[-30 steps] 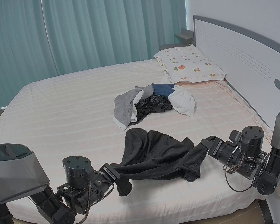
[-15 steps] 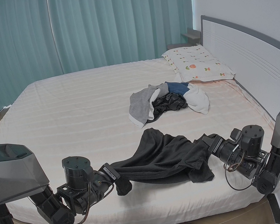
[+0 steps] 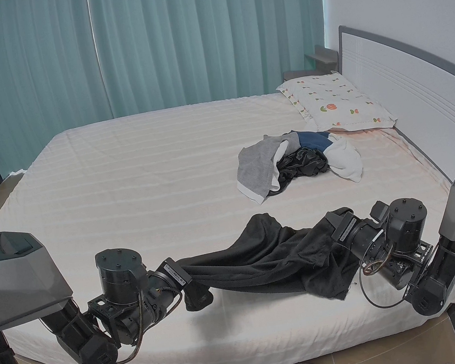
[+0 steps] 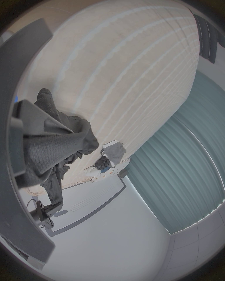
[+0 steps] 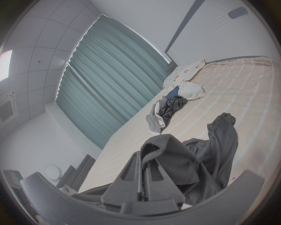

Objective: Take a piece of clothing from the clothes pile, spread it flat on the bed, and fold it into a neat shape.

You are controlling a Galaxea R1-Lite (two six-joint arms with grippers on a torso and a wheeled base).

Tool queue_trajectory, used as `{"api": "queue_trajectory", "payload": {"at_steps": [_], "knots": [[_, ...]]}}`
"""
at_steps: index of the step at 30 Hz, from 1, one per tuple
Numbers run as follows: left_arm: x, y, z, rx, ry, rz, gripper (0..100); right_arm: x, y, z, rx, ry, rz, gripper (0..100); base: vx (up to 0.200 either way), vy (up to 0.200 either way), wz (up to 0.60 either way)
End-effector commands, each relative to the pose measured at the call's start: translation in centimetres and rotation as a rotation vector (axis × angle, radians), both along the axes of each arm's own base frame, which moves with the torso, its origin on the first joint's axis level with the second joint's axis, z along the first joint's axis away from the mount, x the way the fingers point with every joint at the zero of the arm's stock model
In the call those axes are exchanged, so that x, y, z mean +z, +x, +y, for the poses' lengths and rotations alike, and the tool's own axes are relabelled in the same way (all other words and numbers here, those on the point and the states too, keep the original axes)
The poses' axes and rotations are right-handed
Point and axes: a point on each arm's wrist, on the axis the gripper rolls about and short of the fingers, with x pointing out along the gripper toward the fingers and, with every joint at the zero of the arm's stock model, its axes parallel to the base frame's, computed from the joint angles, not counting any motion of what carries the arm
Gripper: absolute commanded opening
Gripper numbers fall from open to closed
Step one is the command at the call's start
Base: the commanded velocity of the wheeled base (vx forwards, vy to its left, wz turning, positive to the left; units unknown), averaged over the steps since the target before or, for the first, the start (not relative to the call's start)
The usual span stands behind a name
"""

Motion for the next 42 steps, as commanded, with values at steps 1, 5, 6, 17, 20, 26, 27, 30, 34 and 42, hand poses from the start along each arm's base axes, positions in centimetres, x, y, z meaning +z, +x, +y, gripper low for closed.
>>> {"api": "queue_trajectory", "payload": {"at_steps": [1, 5, 6, 17, 20, 26, 27, 30, 34, 42], "knots": [[1.1, -0.2, 0.1, 0.012, -0.013, -0.035, 0, 0.3, 0.0, 0.8, 0.006, -0.008, -0.027, 0, 0.0, 0.2, 0.0], [1.7, -1.0, 0.8, 0.044, -0.012, -0.043, 0, 0.4, 0.1, 0.9, -0.005, -0.015, -0.037, 0, 0.0, 0.2, 0.0], [1.7, -1.1, 0.8, 0.046, -0.01, -0.041, 0, 0.4, 0.1, 0.9, -0.005, -0.016, -0.035, 0, 0.0, 0.2, 0.0], [1.5, -2.0, 1.7, 0.058, -0.001, -0.018, 0, 0.8, 0.6, 0.4, -0.043, -0.004, -0.05, 0, 0.0, 0.2, 0.0], [1.5, -2.1, 1.8, 0.058, 0.0, -0.016, 0, 0.8, 0.6, 0.4, -0.041, -0.002, -0.053, 0, 0.0, 0.2, 0.0], [1.2, -2.4, 1.9, 0.058, 0.009, -0.001, 0, 0.8, 0.6, 0.4, -0.036, 0.007, -0.05, 0, 0.0, 0.2, 0.0], [1.2, -2.4, 1.9, 0.058, 0.009, -0.001, 0, 0.8, 0.6, 0.4, -0.036, 0.007, -0.05, 0, 0.0, 0.2, 0.0], [1.2, -2.4, 1.9, 0.058, 0.009, -0.001, 0, 0.8, 0.6, 0.5, -0.033, 0.006, -0.049, 0, 0.0, 0.2, 0.0], [1.2, -2.4, 1.9, 0.056, 0.009, 0.001, 0, 0.7, 0.5, 0.5, -0.03, 0.006, -0.044, 0, 0.0, 0.2, 0.0], [0.9, -2.3, 1.9, 0.056, 0.015, 0.01, 0, 0.7, 0.4, 0.3, -0.031, 0.004, -0.039, 0, 0.0, 0.125, 0.0]]}}
